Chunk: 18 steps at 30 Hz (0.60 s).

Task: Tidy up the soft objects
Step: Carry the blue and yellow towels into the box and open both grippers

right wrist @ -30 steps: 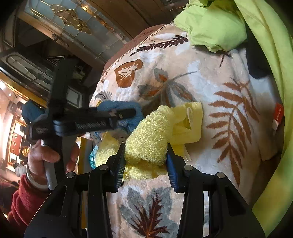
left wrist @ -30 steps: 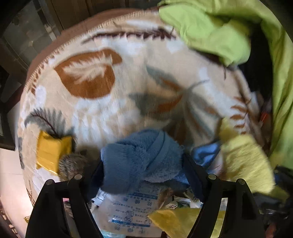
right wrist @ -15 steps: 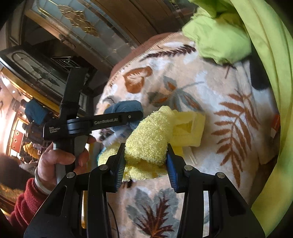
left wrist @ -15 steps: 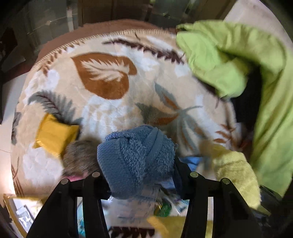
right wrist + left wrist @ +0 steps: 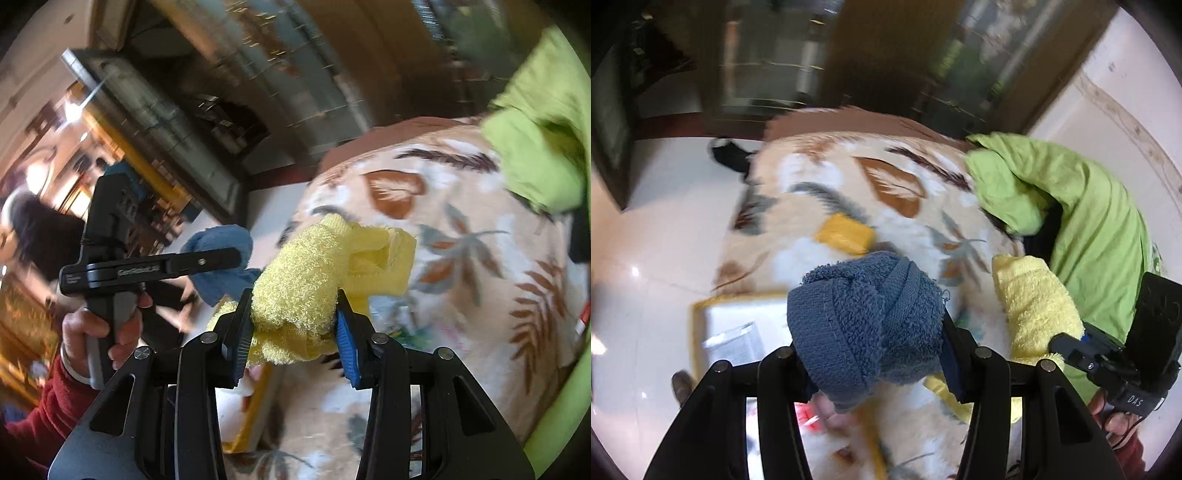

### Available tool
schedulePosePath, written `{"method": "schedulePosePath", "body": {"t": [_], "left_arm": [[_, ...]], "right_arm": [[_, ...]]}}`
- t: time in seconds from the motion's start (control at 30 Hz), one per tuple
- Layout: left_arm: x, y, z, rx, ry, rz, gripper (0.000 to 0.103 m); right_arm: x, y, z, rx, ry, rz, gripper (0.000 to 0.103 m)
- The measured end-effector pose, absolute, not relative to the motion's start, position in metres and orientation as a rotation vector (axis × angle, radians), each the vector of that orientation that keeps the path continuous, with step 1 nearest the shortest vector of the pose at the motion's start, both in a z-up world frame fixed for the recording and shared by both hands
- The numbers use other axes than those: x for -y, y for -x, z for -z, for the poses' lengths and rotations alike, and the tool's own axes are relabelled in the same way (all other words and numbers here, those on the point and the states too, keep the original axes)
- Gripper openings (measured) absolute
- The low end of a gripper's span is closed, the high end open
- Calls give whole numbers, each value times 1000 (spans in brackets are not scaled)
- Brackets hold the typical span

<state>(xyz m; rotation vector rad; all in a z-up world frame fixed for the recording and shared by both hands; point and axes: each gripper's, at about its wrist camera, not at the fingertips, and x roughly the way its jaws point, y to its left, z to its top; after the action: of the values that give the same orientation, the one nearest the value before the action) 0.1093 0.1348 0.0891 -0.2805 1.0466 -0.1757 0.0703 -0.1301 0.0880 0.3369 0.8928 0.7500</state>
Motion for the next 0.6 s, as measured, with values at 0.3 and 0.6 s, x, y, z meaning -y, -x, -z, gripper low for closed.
{"method": "schedulePosePath", "body": {"t": [0.3,0.6], "left_arm": [[-213,-55,-49,-965,464,-137,53],[-242,-69,24,-1051,507,-260,53]], "right_arm": [[8,-58,-77,-910,-62,-964,40],[-73,-61,0,-1020,217,-948,40]]}}
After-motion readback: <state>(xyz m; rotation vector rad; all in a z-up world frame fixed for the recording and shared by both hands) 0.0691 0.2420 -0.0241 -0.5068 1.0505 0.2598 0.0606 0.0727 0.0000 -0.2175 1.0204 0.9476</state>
